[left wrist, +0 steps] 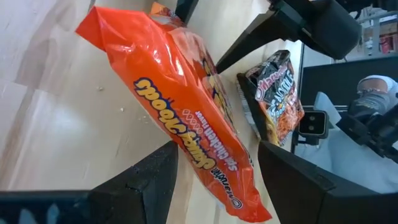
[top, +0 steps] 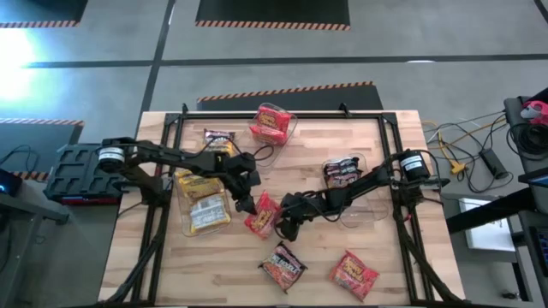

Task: Sort Maruchan noodles
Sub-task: Put the top orange pack noodle into the top transparent bin

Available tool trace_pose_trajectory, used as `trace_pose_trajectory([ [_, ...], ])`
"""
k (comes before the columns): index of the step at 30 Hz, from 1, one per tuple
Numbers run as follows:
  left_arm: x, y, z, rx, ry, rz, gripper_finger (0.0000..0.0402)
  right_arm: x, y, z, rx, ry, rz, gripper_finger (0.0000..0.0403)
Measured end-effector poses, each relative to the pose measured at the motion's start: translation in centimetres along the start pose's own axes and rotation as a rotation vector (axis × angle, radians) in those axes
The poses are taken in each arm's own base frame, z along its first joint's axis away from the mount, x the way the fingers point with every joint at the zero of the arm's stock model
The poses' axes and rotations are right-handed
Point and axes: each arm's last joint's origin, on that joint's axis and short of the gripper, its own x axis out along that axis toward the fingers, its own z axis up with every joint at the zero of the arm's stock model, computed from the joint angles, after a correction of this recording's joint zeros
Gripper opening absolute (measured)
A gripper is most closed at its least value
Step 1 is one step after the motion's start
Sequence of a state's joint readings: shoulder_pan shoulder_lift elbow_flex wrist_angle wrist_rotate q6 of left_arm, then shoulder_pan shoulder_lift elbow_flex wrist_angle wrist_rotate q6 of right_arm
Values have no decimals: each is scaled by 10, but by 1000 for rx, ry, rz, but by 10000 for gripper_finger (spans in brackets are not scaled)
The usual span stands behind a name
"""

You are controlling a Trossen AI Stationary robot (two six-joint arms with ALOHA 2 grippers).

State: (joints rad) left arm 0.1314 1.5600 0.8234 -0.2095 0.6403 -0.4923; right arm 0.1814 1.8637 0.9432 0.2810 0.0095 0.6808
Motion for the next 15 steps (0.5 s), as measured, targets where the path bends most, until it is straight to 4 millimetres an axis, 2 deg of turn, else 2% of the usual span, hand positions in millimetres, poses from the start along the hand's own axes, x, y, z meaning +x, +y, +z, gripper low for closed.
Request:
trace_pose_trajectory([
  [8,16,12,2,-52,40,21,206,0,0,0,-45,-9,-14,210],
  [15,19,11,10,-43,25,38,206,0,-1,0,-67,-12,-20,210],
])
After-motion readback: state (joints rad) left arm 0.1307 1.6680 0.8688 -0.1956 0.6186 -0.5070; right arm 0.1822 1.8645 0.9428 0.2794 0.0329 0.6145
